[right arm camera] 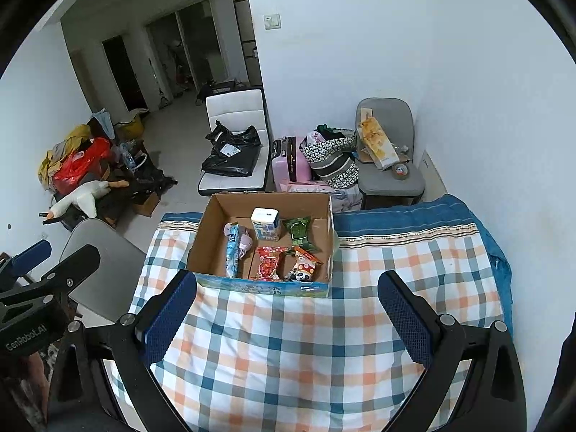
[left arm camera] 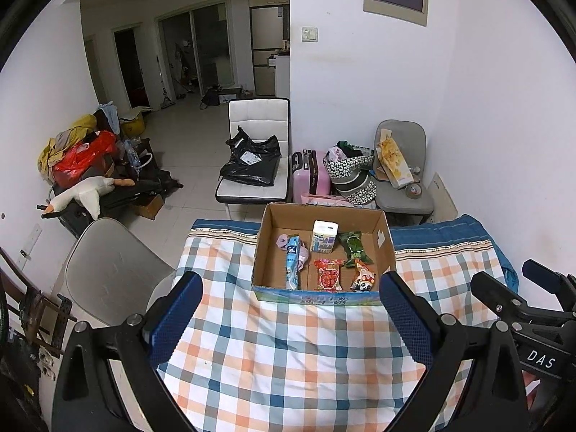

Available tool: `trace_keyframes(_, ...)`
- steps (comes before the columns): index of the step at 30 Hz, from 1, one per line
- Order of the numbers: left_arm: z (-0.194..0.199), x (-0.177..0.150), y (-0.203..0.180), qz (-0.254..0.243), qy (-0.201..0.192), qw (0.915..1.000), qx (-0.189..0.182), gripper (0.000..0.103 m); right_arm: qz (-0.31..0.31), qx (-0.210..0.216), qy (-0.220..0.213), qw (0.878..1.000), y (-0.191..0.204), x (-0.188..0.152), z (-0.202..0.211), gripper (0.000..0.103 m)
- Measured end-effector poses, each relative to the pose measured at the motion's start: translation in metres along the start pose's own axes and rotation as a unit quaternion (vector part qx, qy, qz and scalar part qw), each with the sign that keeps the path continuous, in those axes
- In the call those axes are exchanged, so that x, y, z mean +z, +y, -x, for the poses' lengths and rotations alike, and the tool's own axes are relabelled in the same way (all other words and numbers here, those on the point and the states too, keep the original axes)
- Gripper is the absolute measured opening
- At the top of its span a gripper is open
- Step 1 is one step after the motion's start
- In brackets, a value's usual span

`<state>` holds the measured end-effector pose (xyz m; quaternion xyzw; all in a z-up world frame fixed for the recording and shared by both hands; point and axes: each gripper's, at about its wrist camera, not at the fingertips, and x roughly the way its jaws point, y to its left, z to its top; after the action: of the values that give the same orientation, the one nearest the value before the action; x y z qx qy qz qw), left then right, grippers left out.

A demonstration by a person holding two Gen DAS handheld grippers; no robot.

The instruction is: Organize soft objects

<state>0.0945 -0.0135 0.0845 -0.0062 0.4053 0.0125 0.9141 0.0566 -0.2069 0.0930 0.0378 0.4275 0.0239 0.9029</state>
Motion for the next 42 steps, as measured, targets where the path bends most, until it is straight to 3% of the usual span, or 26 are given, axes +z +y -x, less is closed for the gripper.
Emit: trace_keyframes(42,0.016,-0.01,0.011,0.007,-0.001,1.0,0.005,0.101,0.019,-0.001,-0.017,1.0,-0.02,0.014,0.014,0.102)
